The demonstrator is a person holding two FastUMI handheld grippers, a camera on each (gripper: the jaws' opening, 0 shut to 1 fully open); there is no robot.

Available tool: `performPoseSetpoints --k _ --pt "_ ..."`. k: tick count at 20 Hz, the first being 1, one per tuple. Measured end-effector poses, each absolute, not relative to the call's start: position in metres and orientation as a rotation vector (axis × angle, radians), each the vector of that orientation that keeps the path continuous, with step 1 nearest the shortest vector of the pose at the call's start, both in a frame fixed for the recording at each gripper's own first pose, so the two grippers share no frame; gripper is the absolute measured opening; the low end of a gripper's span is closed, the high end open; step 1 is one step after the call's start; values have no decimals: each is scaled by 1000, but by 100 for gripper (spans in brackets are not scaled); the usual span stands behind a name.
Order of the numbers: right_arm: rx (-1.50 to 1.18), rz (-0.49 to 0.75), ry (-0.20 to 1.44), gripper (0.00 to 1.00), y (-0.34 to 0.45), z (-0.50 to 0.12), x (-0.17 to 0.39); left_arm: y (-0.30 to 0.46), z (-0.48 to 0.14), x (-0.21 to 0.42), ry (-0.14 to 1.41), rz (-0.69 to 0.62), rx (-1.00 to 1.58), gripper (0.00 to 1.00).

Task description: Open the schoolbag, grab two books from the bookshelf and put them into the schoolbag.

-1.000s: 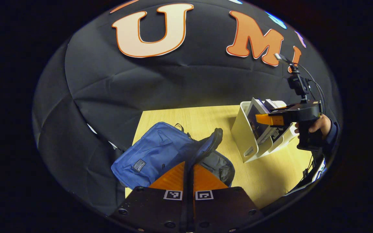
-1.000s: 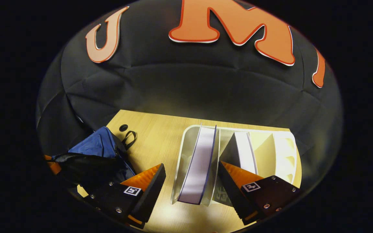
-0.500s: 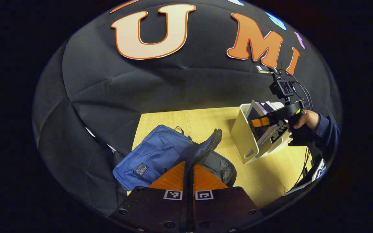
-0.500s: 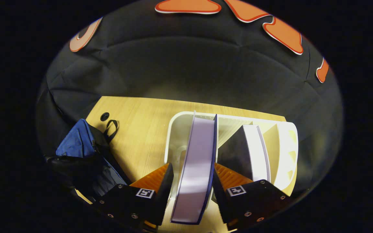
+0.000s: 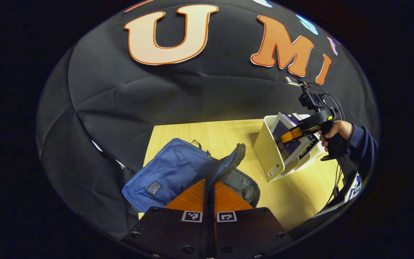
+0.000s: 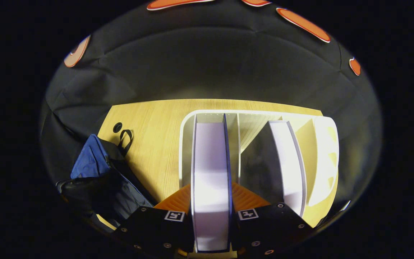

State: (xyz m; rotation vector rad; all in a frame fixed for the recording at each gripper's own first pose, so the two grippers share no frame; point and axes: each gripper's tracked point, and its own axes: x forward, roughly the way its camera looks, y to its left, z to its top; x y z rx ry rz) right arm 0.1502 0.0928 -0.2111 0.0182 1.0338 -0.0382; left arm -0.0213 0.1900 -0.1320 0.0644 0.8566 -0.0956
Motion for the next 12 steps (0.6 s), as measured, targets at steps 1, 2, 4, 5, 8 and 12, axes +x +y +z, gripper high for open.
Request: performPoseSetpoints --k 1,2,4,5,8,12 --pt "38 -31 1017 31 93 -203 148 189 -131 -22 854 -96 69 1" --pt "58 -20 1001 39 93 -193 144 188 -129 -22 854 -100 68 0" --pt "84 2 961 39 90 -167 130 188 -130 -22 855 -107 71 0" --pt "92 15 942 39 87 -155 123 188 -129 -23 854 -110 73 0" --pt "149 35 875 38 87 -115 104 188 -129 -23 855 -125 77 0" --pt "218 59 770 38 81 -57 78 187 -130 -22 856 -136 73 0"
